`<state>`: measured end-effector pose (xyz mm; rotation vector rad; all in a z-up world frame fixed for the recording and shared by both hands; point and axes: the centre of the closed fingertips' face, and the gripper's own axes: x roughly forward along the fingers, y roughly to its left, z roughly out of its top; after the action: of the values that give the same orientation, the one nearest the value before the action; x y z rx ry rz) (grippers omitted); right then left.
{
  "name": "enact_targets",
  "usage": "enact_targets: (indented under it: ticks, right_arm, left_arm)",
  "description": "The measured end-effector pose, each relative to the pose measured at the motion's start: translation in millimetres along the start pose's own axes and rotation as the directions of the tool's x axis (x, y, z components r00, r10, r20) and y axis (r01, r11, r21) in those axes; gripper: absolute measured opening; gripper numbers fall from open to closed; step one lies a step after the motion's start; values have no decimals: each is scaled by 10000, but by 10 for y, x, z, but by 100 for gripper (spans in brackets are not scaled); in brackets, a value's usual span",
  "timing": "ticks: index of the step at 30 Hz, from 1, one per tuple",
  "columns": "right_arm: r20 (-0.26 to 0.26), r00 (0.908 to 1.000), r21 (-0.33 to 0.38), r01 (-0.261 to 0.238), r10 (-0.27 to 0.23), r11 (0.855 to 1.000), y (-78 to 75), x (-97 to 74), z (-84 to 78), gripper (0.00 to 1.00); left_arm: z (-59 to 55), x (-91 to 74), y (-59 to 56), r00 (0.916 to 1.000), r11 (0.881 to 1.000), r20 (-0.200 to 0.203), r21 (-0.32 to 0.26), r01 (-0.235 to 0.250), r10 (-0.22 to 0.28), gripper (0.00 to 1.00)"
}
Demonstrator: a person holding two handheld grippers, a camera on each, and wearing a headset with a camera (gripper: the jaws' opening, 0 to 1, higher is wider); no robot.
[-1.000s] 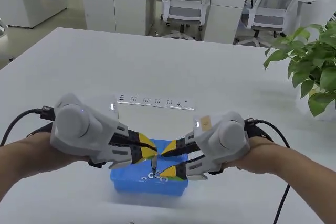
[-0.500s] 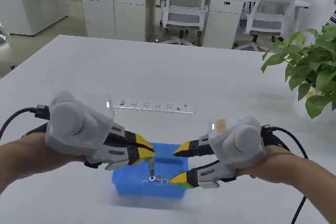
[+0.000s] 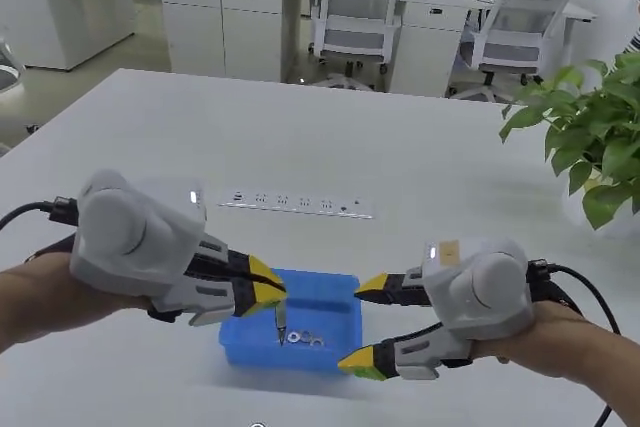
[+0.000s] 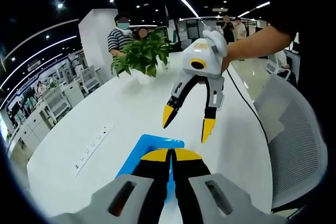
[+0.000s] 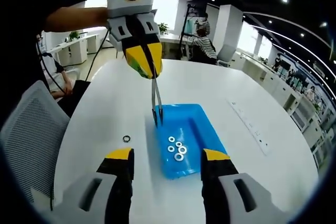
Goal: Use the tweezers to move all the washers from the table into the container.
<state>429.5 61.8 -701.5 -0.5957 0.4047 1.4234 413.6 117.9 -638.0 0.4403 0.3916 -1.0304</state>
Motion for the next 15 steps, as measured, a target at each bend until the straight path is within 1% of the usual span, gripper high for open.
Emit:
enact_targets:
  ticks: [6, 8, 15]
  right_arm:
    - [32, 9997, 343, 235, -236, 9991, 40, -60, -55, 57]
    - [68, 9994, 518, 321, -325, 9981, 51, -78, -69, 60]
    - [99, 9988, 977, 475, -487, 9941, 147, -128, -144, 66]
  left_arm:
    - [-12, -38, -53, 10000, 10000, 28, -48, 29, -29, 5]
    - [-16, -49, -69, 10000, 10000, 31, -47, 32, -32, 5]
    - [-62, -88, -159, 9999, 9998, 60, -170, 84, -83, 5]
